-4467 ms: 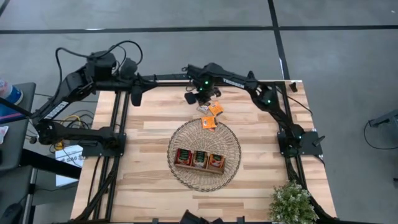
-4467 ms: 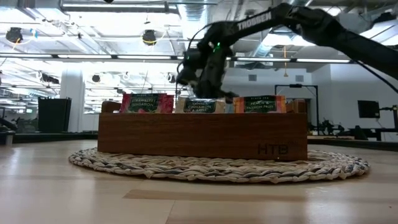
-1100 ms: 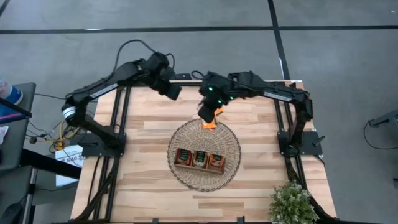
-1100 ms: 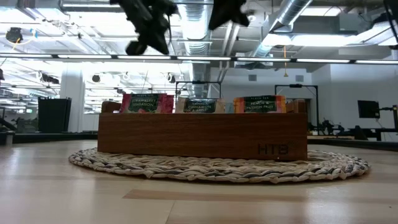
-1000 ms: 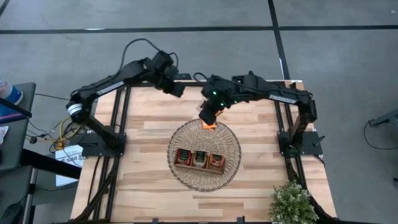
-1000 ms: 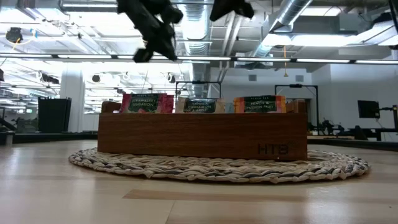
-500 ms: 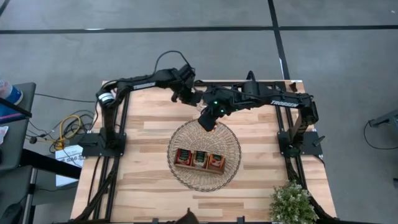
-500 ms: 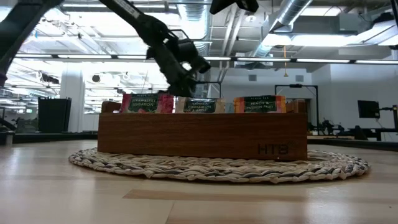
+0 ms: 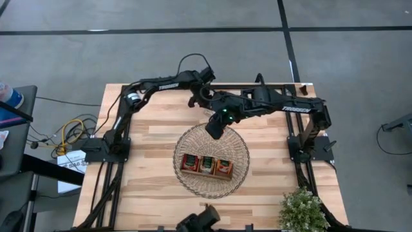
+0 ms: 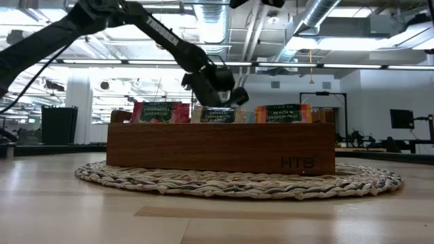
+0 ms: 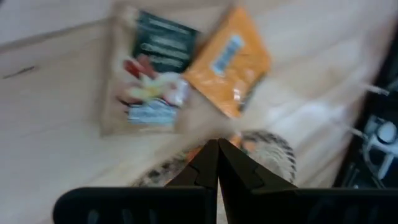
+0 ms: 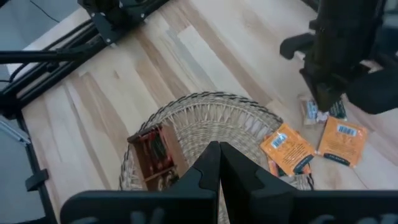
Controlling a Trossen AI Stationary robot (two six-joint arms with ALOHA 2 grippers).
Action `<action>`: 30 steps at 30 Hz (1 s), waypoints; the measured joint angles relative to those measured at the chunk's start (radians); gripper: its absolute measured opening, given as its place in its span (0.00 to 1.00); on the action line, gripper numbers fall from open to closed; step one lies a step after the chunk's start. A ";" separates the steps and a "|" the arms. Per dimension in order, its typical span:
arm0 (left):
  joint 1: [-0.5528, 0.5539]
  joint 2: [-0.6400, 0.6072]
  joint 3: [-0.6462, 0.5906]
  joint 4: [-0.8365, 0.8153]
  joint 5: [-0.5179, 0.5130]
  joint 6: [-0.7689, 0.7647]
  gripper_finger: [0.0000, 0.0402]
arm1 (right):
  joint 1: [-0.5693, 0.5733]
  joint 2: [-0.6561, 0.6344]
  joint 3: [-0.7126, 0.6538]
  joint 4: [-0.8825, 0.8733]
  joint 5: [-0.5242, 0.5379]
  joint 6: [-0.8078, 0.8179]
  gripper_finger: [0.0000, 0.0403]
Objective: Pick & Place Tea
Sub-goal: Put the orange tea bag into the right section of the wooden organizer
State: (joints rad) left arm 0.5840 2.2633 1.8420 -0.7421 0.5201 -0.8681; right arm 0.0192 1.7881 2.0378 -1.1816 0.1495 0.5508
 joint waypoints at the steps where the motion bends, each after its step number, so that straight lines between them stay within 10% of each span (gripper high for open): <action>1: 0.006 0.011 0.000 -0.004 -0.004 -0.002 0.00 | 0.008 -0.003 0.000 0.000 0.013 0.003 0.00; 30: 0.115 0.219 0.224 -0.221 0.255 -0.089 0.00 | 0.072 -0.044 0.001 0.015 0.089 -0.001 0.00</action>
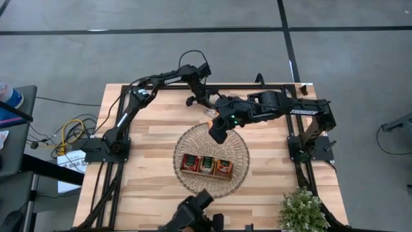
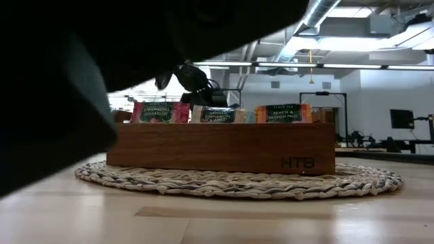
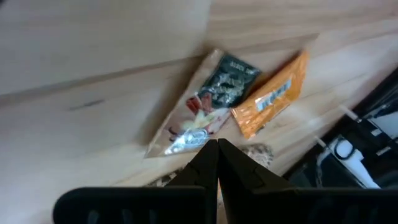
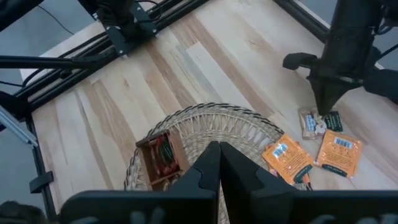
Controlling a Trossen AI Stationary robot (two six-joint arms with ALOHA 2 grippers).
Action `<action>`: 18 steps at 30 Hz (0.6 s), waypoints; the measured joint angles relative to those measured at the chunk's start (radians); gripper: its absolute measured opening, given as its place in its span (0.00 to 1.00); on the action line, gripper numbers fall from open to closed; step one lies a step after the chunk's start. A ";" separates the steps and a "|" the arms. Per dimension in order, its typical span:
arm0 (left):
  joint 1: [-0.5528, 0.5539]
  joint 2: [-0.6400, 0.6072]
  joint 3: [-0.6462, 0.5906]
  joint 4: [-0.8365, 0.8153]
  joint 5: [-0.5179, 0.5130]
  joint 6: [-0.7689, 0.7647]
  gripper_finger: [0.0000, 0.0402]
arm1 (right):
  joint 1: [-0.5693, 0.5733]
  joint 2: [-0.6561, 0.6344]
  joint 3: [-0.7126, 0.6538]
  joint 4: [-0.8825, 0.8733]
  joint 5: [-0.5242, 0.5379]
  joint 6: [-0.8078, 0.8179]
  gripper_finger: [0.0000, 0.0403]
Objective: Pick & Place Tea
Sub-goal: Put the orange tea bag into the right section of the wooden organizer
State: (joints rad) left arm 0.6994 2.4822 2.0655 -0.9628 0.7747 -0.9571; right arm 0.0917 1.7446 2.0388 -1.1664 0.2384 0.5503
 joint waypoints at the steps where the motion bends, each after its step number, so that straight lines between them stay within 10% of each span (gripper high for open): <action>1: 0.002 0.009 0.013 -0.010 0.014 0.000 0.00 | 0.003 0.000 0.000 0.000 0.000 0.000 0.00; 11: 0.016 0.037 0.046 -0.013 0.099 -0.068 0.00 | 0.015 0.000 0.000 0.000 0.032 -0.018 0.00; 18: 0.032 0.037 0.046 -0.054 -0.061 0.004 0.00 | 0.019 0.000 0.000 0.000 0.034 -0.028 0.00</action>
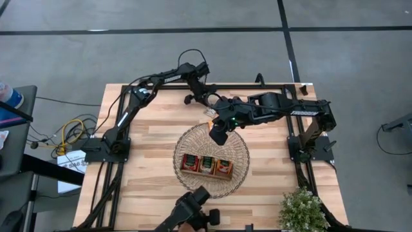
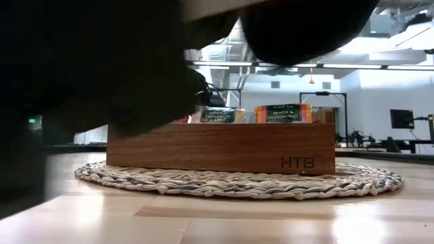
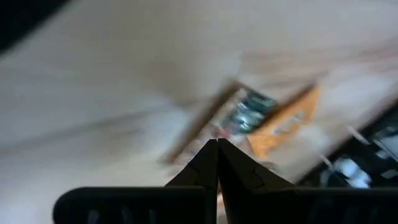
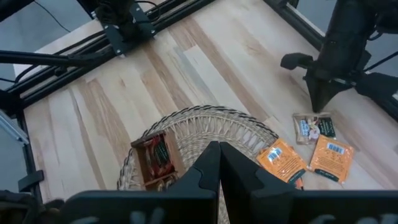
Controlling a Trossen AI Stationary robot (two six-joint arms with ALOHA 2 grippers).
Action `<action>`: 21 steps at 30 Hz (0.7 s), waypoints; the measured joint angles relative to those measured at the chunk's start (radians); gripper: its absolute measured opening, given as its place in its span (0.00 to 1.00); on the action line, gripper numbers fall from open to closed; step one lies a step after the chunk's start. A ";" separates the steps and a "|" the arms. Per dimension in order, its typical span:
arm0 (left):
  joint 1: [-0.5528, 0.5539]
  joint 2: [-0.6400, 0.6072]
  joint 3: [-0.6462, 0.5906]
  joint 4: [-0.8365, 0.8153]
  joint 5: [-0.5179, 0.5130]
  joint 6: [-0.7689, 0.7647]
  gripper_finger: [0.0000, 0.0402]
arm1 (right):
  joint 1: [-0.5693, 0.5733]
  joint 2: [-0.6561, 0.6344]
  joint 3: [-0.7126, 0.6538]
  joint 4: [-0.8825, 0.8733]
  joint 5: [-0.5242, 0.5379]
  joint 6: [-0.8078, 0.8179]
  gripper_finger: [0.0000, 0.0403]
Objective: Pick & Place Tea
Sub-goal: Put the orange tea bag into the right section of the wooden organizer
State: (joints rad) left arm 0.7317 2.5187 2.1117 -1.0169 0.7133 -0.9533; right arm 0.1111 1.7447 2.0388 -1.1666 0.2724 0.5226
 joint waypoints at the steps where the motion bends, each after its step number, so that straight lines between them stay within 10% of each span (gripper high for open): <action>1: 0.002 0.000 0.000 -0.023 -0.025 0.019 0.00 | 0.000 0.000 0.000 0.000 0.000 -0.003 0.00; 21: -0.098 -0.003 0.193 -0.237 -0.507 0.731 0.00 | -0.008 0.000 0.000 0.000 -0.002 -0.052 0.00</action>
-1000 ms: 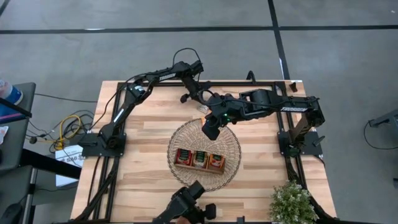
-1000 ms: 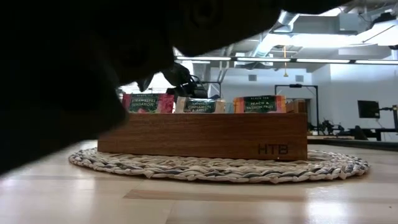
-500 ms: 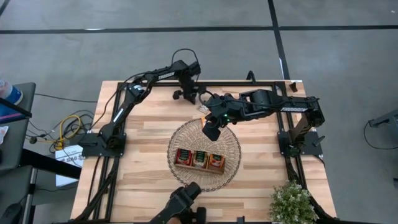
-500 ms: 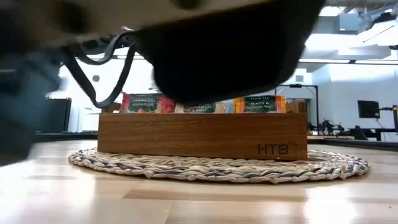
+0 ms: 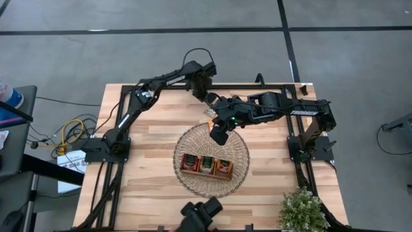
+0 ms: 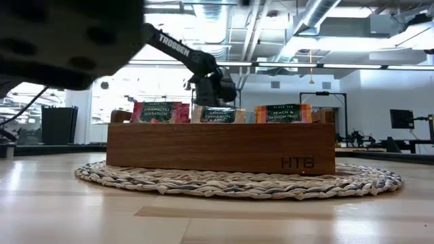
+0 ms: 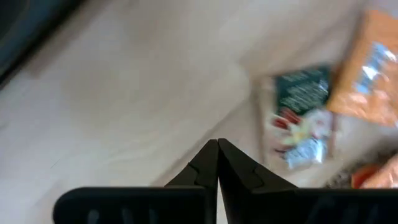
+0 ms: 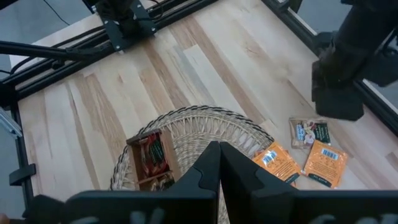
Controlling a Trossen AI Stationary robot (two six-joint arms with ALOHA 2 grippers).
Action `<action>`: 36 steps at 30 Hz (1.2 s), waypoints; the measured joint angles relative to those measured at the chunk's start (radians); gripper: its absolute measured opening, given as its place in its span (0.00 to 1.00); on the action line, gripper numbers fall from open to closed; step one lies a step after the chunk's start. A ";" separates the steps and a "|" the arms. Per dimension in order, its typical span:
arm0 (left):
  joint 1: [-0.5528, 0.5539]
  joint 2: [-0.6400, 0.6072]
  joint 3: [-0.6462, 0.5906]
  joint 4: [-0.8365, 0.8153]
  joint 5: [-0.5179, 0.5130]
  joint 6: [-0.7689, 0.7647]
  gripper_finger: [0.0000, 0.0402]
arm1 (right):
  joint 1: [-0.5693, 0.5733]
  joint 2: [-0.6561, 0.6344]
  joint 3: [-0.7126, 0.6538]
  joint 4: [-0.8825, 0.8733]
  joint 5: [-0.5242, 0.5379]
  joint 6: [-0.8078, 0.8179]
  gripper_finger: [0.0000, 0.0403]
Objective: Pick & Place Tea
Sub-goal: Put the orange tea bag into the right section of the wooden organizer
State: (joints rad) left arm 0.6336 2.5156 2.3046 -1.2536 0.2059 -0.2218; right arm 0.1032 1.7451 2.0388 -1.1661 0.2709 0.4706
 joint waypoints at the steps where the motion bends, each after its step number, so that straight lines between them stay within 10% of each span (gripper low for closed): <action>1: -0.008 0.000 0.003 0.001 0.001 0.038 0.00 | 0.000 0.000 0.000 0.000 -0.001 0.000 0.00; 17: -0.036 0.008 0.004 0.018 0.210 0.086 0.00 | 0.002 0.000 0.000 0.000 -0.003 -0.001 0.00; 36: -0.041 0.032 0.011 -0.022 0.149 0.185 0.00 | 0.021 0.000 0.000 0.001 -0.003 -0.026 0.00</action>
State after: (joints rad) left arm 0.5930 2.5477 2.3154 -1.2757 0.3545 -0.0372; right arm 0.1242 1.7454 2.0388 -1.1656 0.2680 0.4449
